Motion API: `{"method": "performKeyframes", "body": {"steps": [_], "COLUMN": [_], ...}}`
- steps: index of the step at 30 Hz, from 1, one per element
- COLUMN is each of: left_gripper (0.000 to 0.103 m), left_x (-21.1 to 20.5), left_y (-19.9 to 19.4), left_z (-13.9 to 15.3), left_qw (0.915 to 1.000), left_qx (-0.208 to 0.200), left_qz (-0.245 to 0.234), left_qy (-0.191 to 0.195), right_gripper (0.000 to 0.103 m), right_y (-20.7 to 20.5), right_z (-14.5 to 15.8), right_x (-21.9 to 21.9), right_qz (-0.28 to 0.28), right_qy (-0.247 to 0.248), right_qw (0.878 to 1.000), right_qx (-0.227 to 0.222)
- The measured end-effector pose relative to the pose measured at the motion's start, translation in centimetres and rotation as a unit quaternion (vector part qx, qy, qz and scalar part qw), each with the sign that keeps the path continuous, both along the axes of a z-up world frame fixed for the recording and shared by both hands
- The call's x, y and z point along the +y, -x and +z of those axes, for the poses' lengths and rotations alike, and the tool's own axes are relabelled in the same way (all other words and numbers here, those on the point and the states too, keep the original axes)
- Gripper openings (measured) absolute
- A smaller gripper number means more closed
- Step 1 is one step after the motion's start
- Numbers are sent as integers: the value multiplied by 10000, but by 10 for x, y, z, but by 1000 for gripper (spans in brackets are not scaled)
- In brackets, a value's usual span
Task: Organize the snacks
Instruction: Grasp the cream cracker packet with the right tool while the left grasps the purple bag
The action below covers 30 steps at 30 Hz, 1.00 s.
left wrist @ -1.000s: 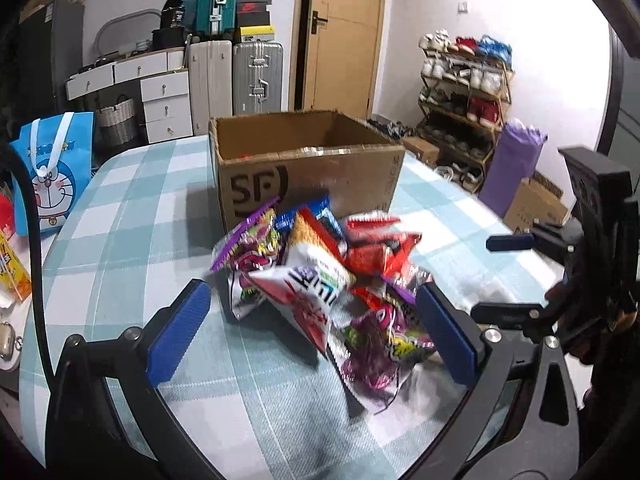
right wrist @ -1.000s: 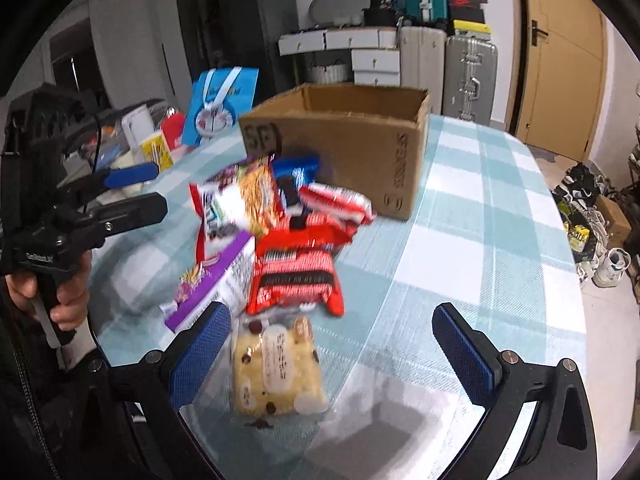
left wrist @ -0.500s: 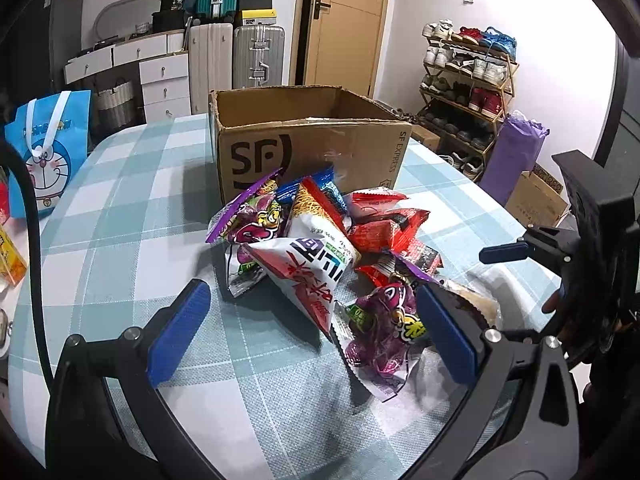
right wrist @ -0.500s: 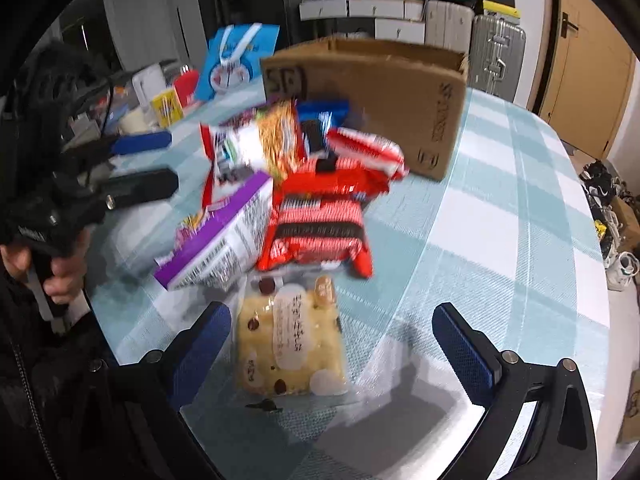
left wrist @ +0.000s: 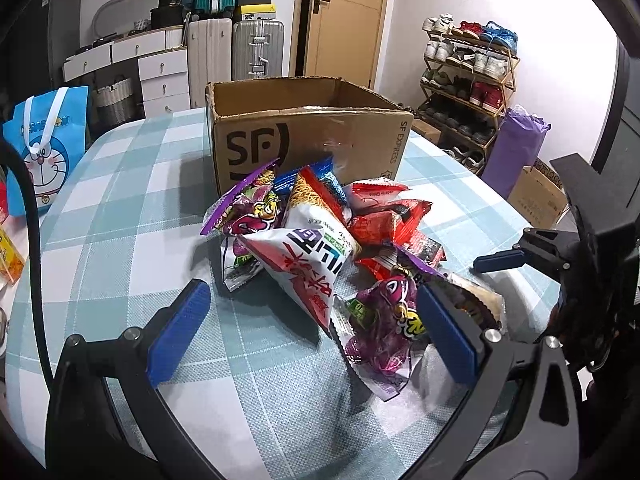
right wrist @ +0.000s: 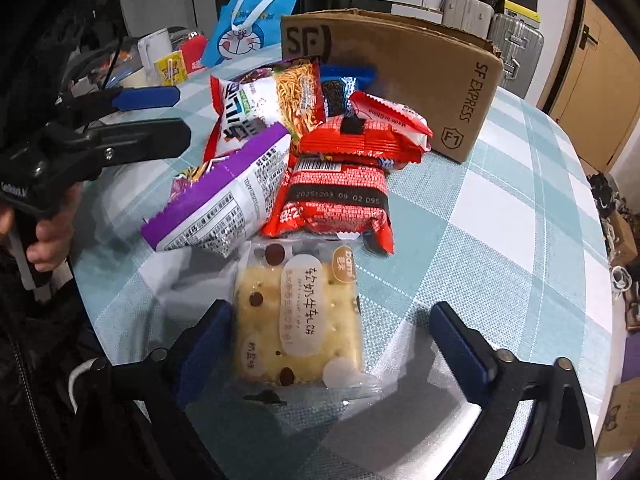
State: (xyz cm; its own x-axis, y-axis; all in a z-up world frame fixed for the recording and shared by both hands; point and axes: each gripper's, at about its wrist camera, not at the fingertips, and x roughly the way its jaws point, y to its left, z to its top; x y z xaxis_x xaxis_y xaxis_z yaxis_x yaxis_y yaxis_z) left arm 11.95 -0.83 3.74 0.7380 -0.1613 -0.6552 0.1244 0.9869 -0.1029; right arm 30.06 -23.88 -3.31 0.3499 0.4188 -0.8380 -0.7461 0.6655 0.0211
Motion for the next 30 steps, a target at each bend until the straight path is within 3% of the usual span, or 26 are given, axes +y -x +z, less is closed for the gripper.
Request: {"method": "performKeyframes", "body": {"steps": [3,5,8,16,22,30], "left_gripper": [102,102,102,102,102,102], "left_x": [0,0,0,-1,-13,-24], "left_y": [-1,0,-1,0,1,-3], "left_z": [-1,-1,-1,-1,-5,-15], "left_qw": [10000,10000,10000,10000,9991,9921], "left_qx": [3,3,-3,-13,112,598], "left_qz": [-3,1,5,-38,-386,-806], "left_qy": [17,14,14,40,146,758], "right_gripper": [88,73,60,59,59,59], "right_y": [2,4,7,10,10,11], "right_z": [1,3,6,13,18,17], "right_x": [-3,-5,-6,-12,-16,-15], "right_qz": [83,152,232,355,312,319], "right_qy": [-62,-106,-194,-562,-589,-531], "right_qw": [9999,9998,9995,9978,9978,9981], "right_qx": [30,12,12,60,5,-2]}}
